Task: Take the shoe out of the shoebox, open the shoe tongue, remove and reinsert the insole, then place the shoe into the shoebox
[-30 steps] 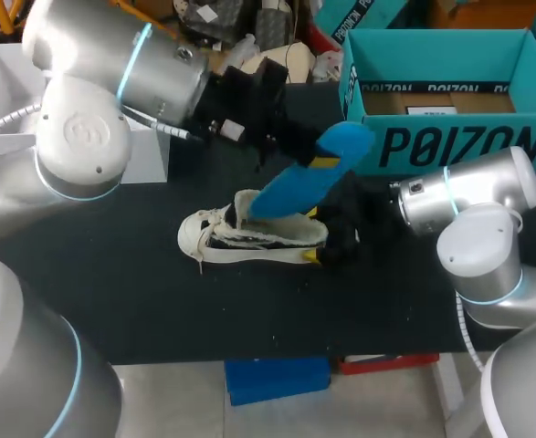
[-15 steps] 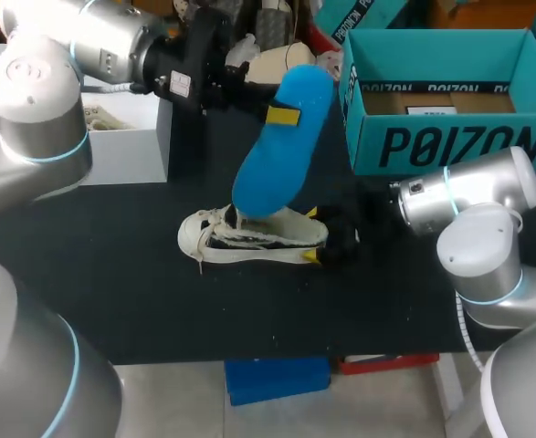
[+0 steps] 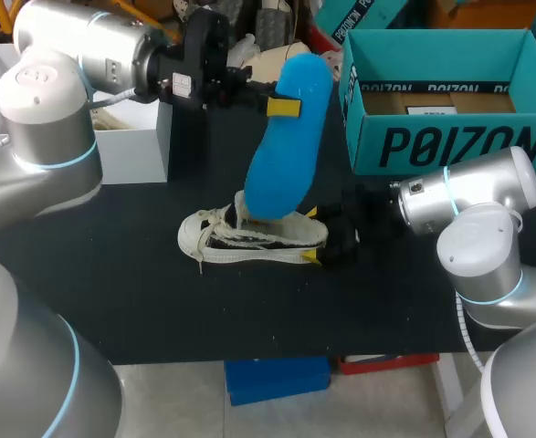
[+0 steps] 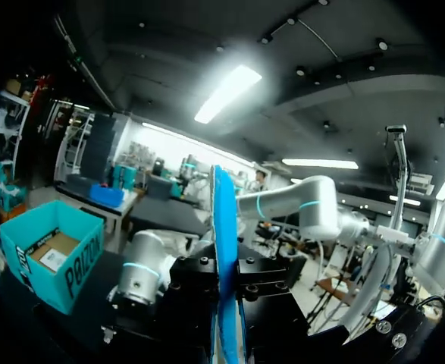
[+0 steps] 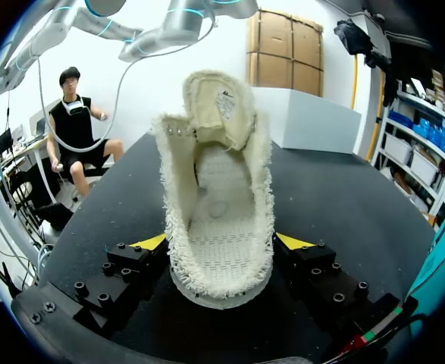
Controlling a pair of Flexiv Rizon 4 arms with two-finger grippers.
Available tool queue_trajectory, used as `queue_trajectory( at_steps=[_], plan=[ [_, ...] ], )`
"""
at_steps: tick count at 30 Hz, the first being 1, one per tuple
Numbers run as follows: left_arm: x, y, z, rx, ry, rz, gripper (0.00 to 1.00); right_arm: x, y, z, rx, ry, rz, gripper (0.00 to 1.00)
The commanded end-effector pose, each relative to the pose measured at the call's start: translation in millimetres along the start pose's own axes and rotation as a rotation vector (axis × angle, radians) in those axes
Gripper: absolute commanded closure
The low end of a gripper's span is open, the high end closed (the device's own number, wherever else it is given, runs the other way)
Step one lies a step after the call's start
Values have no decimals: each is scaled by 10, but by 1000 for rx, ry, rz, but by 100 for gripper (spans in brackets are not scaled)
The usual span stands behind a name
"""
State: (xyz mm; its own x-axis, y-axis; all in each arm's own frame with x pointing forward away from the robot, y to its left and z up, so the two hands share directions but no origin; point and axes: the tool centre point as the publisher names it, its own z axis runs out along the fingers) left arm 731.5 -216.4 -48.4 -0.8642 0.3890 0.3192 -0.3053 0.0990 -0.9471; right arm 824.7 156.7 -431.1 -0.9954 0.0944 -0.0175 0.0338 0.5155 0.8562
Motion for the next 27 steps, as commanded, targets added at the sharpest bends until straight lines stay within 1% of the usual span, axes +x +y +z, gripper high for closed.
queue_trajectory(
  at_steps=[1, 3, 5, 6, 11, 27],
  plan=[
    [259, 32, 152, 98, -121, -35, 100, -2, -16, 17, 2, -1, 1, 100],
    [311, -29, 209, 149, -133, -71, 100, -2, -16, 17, 2, -1, 1, 100],
    [369, -95, 263, 148, -150, -79, 100, -2, -16, 17, 2, -1, 1, 100],
    [400, -131, 288, 160, -153, -87, 100, -2, -16, 17, 2, -1, 1, 100],
    [576, -316, 342, 145, -202, -36, 100, -2, -16, 17, 2, -1, 1, 100],
    [576, -316, 342, 145, -202, -36, 100, -2, -16, 17, 2, -1, 1, 100]
  ],
)
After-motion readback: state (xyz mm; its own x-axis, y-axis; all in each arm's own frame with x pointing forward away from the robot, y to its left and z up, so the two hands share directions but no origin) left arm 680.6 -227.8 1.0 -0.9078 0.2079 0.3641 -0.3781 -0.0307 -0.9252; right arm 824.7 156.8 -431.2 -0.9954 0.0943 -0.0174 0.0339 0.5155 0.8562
